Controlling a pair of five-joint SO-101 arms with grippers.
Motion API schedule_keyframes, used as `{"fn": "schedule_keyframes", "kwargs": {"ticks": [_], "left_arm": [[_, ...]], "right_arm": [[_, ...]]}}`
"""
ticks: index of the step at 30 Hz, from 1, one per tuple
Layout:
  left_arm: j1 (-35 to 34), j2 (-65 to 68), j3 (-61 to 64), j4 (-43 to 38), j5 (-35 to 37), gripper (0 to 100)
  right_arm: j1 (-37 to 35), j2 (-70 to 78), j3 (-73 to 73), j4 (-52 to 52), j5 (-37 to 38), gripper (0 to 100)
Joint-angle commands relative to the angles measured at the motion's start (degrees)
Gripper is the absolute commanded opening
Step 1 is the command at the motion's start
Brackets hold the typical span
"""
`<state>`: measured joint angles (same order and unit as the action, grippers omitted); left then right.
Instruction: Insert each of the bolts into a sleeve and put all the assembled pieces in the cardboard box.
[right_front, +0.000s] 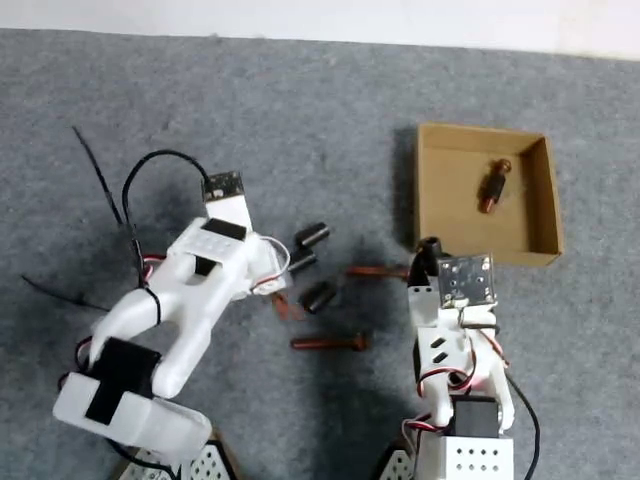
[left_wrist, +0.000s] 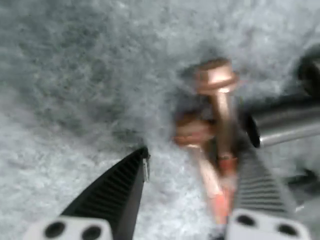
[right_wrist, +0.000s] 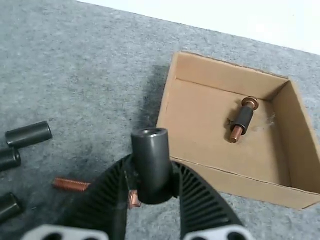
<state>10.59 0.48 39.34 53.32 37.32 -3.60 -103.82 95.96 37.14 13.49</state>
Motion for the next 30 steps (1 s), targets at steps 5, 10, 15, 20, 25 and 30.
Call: {"fn": "schedule_keyframes", "kwargs": {"ticks": [5, 10, 15, 20, 25, 30], "left_arm": [[0.40, 0.31, -1.27, 0.62, 0.09, 1], [0.40, 0.31, -1.27, 0.62, 0.09, 1], [0.40, 0.31, -1.27, 0.53, 0.09, 1], [0.31, -0.13, -1.27, 0.62, 0.00, 1], [-0.13, -0.31, -2.77, 0.62, -1.67, 1], [0.04, -0.40, -3.21, 0.53, -11.16, 0]], "right_arm": [[0.31, -0.66, 7.69, -0.04, -0.18, 0.9], [0.31, -0.66, 7.69, -0.04, -0.18, 1.0], [0.31, -0.66, 7.69, -0.04, -0.18, 1.0], [0.31, -0.66, 7.69, -0.04, -0.18, 1.0], [0.31, -0.66, 7.69, -0.04, -0.18, 1.0], [0.31, -0.66, 7.78, -0.04, -0.18, 1.0]]}}
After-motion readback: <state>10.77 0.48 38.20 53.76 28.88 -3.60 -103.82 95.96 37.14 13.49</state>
